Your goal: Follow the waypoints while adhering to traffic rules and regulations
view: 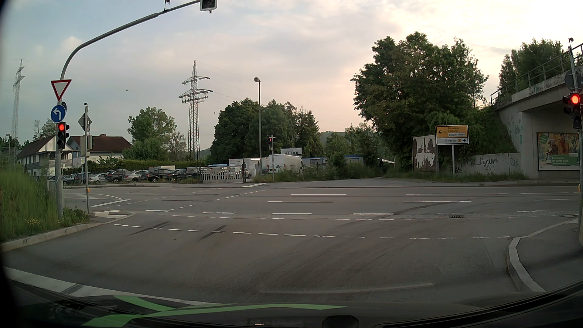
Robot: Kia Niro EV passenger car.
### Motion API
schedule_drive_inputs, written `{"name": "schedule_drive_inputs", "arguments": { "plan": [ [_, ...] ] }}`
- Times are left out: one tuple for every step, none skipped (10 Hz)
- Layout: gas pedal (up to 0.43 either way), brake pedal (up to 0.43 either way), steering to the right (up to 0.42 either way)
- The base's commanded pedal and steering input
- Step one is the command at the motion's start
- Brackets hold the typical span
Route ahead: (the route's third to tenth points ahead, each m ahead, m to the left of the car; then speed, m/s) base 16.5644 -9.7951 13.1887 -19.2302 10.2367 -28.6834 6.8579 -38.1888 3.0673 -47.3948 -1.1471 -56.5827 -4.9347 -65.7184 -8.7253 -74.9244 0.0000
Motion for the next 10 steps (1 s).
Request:
{"name": "schedule_drive_inputs", "arguments": {
  "plan": [
    [0.0,0.268,0.063],
    [0.0,0.28,0.063],
    [0.0,0.287,0.062],
    [0.0,0.28,0.062],
    [0.0,0.28,0.062],
    [0.0,0.28,0.062],
    [0.0,0.28,0.062],
    [0.0,0.28,0.062],
    [0.0,0.28,0.062],
    [0.0,0.28,0.062]
  ]
}}
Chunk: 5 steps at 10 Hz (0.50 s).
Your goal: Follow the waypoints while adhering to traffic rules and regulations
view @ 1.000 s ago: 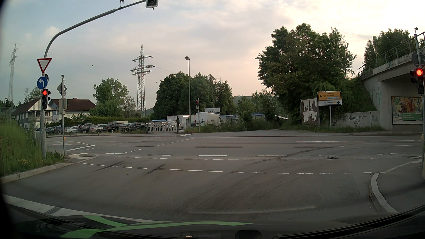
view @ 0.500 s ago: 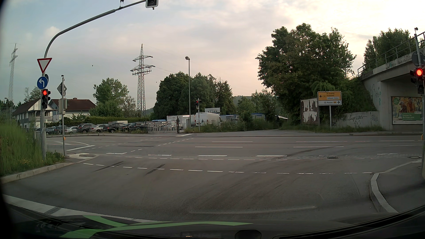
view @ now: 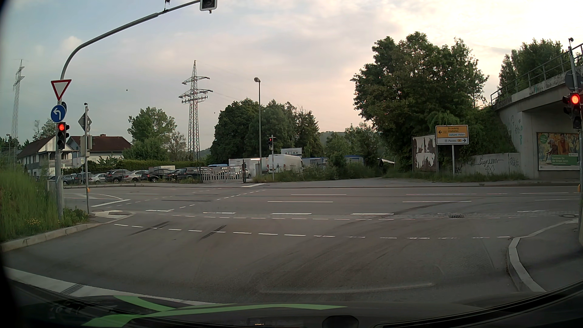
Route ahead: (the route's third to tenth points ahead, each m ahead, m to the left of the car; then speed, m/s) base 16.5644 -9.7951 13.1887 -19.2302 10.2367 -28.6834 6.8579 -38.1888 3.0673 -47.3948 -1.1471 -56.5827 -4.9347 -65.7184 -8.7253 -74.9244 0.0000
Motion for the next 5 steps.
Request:
{"name": "schedule_drive_inputs", "arguments": {
  "plan": [
    [0.0,0.28,0.062],
    [0.0,0.28,0.062],
    [0.0,0.28,0.062],
    [0.0,0.28,0.062],
    [0.0,0.28,0.062]
  ]
}}
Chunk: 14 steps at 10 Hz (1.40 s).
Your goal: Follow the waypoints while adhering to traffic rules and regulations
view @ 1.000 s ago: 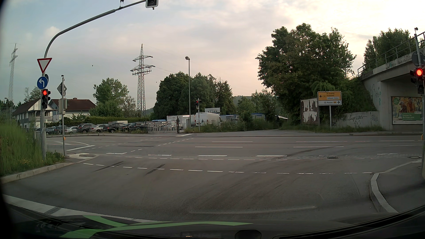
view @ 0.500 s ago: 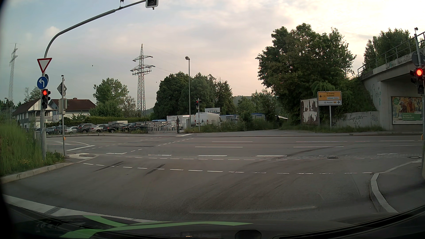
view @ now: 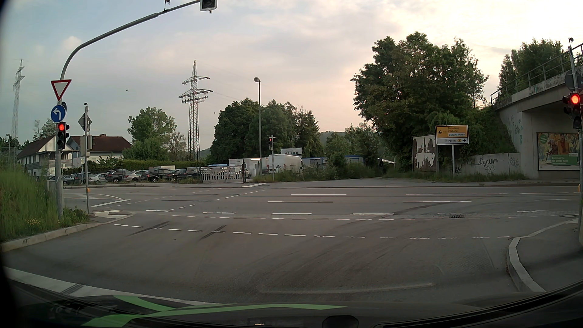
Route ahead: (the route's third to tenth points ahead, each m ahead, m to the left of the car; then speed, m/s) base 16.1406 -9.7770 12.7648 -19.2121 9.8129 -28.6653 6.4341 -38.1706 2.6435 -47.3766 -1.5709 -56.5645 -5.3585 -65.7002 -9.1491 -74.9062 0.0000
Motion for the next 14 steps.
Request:
{"name": "schedule_drive_inputs", "arguments": {
  "plan": [
    [0.0,0.28,0.062],
    [0.0,0.28,0.062],
    [0.0,0.28,0.062],
    [0.0,0.28,0.062],
    [0.0,0.28,0.062],
    [0.0,0.28,0.062],
    [0.0,0.28,0.062],
    [0.0,0.28,0.062],
    [0.0,0.28,0.062],
    [0.0,0.28,0.062],
    [0.0,0.28,0.062],
    [0.0,0.287,0.062],
    [0.0,0.28,0.062],
    [0.0,0.28,0.062]
  ]
}}
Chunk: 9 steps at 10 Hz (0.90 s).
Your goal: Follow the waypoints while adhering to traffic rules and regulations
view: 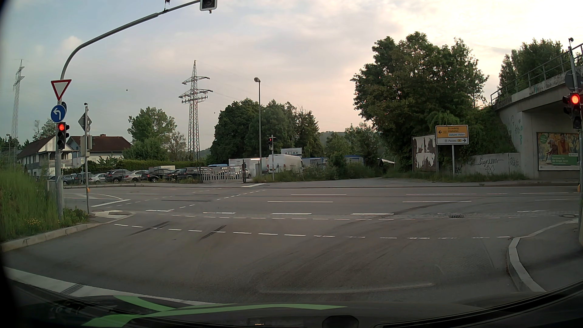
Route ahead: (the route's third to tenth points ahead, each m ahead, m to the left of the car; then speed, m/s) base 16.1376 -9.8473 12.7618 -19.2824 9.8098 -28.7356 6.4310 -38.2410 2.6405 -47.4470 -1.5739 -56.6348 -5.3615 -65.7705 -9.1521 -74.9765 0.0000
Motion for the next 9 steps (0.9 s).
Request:
{"name": "schedule_drive_inputs", "arguments": {
  "plan": [
    [0.0,0.28,0.062],
    [0.0,0.28,0.062],
    [0.0,0.28,0.062],
    [0.0,0.28,0.062],
    [0.0,0.28,0.062],
    [0.0,0.28,0.062],
    [0.0,0.28,0.062],
    [0.0,0.28,0.062],
    [0.0,0.28,0.062]
  ]
}}
